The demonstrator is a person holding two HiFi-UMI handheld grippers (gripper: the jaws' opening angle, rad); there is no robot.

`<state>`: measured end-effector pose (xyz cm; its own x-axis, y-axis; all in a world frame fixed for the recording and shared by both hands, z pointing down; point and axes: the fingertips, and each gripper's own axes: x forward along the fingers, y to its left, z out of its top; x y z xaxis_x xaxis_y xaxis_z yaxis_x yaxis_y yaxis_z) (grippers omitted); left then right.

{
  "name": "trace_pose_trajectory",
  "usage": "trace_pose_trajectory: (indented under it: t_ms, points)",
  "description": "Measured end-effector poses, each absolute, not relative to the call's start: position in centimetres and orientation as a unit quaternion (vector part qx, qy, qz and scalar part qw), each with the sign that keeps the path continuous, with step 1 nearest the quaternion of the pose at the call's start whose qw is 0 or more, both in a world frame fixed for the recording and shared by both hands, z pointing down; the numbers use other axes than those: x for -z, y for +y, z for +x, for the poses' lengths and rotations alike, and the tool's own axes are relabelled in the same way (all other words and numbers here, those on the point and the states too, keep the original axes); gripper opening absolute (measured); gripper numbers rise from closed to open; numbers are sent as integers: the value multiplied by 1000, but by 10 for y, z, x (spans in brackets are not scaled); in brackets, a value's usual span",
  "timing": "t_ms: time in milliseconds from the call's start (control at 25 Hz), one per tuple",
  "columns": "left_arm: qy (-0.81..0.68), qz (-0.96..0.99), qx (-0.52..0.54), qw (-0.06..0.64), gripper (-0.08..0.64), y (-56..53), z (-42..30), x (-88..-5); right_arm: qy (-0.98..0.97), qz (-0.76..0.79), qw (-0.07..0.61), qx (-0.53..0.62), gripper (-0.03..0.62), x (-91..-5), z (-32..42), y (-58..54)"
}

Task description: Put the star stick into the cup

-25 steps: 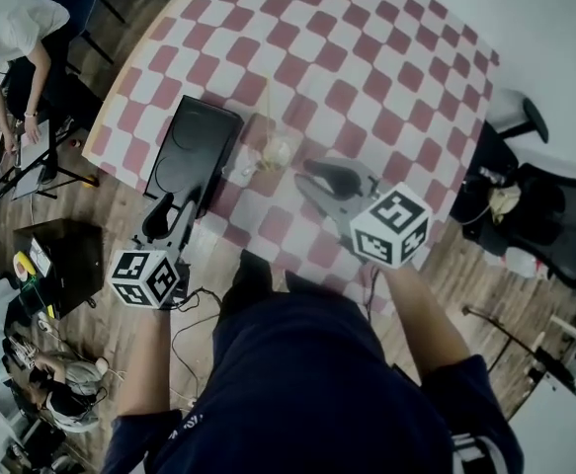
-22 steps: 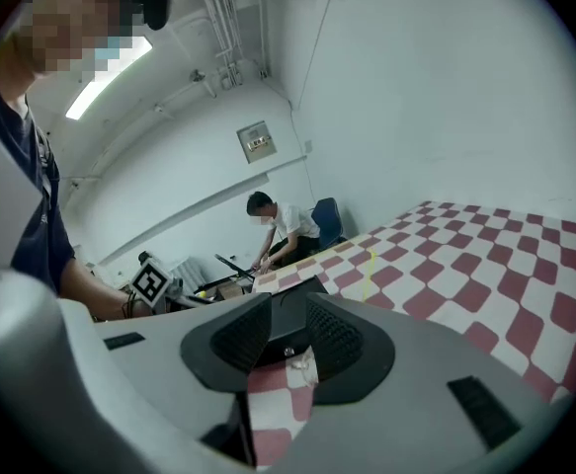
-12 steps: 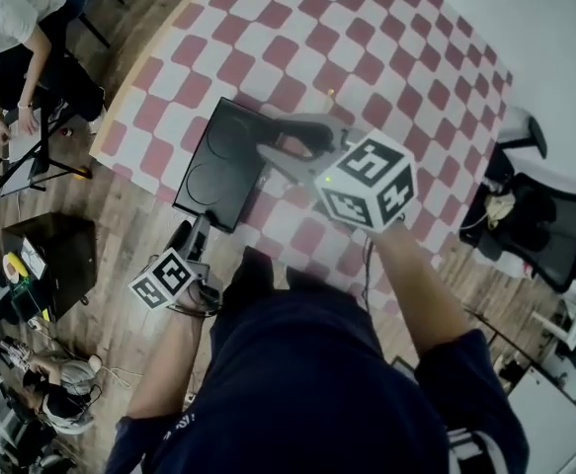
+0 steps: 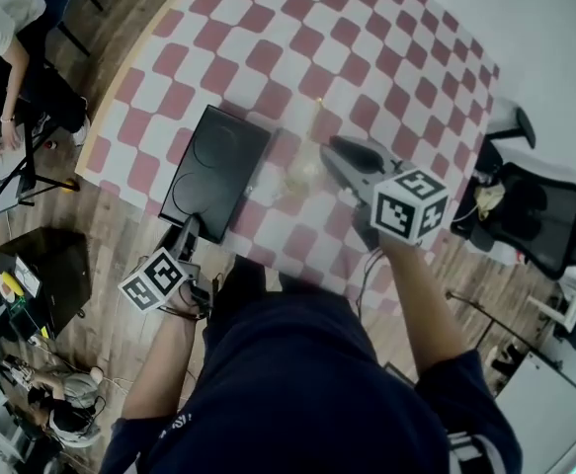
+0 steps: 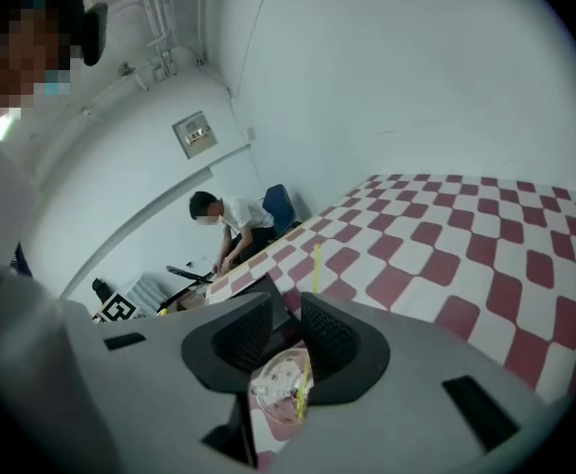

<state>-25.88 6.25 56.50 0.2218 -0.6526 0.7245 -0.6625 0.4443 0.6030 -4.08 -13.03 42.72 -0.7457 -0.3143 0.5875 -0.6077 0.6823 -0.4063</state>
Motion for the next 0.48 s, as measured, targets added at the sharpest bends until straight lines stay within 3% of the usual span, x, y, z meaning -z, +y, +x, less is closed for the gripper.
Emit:
trace_pose_trajectory:
  t_ms: [480]
  points:
    - [-633,538,-32,555,206,-5,-275,-564,-877,264,218,-338,98,-438,4,-130]
